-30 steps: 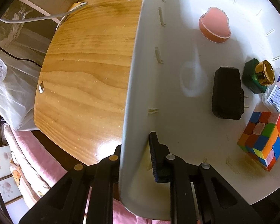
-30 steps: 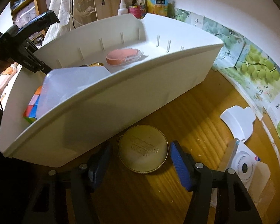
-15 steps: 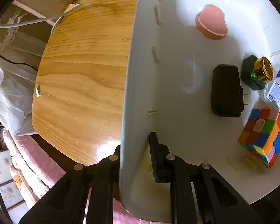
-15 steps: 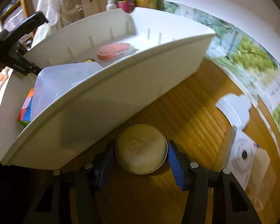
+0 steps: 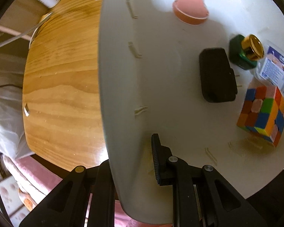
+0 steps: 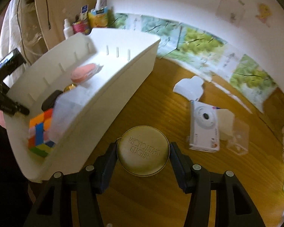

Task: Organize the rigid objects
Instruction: 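Grasp the gold round compact with the right gripper and lift it, then lower the gold compact into the tray and open the right gripper, then move the right gripper back toward the white boxed toy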

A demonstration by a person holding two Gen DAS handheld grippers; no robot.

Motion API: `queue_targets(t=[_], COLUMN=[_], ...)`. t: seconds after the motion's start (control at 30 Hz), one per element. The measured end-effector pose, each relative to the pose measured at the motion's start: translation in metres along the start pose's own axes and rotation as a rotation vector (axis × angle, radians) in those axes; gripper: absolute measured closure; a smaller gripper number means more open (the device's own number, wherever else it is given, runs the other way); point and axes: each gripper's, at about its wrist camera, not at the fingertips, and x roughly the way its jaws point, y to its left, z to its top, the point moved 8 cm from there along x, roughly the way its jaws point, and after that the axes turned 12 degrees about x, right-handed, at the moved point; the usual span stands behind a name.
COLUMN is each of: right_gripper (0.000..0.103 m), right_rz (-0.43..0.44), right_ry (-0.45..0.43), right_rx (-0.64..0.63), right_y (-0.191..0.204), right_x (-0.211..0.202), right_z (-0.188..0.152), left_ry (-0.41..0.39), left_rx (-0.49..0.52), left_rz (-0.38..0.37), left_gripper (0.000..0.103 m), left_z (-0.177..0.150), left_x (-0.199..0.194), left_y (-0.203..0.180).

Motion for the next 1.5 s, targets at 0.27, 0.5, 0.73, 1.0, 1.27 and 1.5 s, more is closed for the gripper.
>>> queue_targets(t=[0.27, 0.5, 0.73, 1.0, 1.27, 1.5], right_gripper=[0.047, 0.047, 0.047, 0.036, 0.032, 0.032], right_rz=[-0.088, -0.045, 0.049, 0.143, 0.126, 0.05], right_ry=[-0.084, -0.117, -0.12, -0.082, -0.097, -0.115], right_rx=[0.027, 0.023, -0.006, -0.012, 0.024, 0.145], right_y=[0.023, 0.064, 0.112, 0.151, 0.135, 0.077], right_x=[-0.038, -0.063, -0.066, -0.052, -0.056, -0.058], right_z=[0.02, 0.034, 0.04, 0.037, 0.04, 0.04], left_ry=[-0.027, -0.059, -0.078, -0.102, -0.113, -0.125], left_rx=[0.122, 0.2, 0.242, 0.253, 0.217, 0.146], left_rz=[0.0, -0.001, 0.009, 0.013, 0.012, 0.03], left_gripper=[0.083, 0.083, 0.083, 0.083, 0.084, 0.084], left_z=[0.011, 0.018, 0.02, 0.024, 0.019, 0.021], left_x=[-0.008, -0.014, -0.021, -0.036, -0.049, -0.056], left_y=[-0.004, -0.007, -0.011, -0.025, -0.016, -0.005])
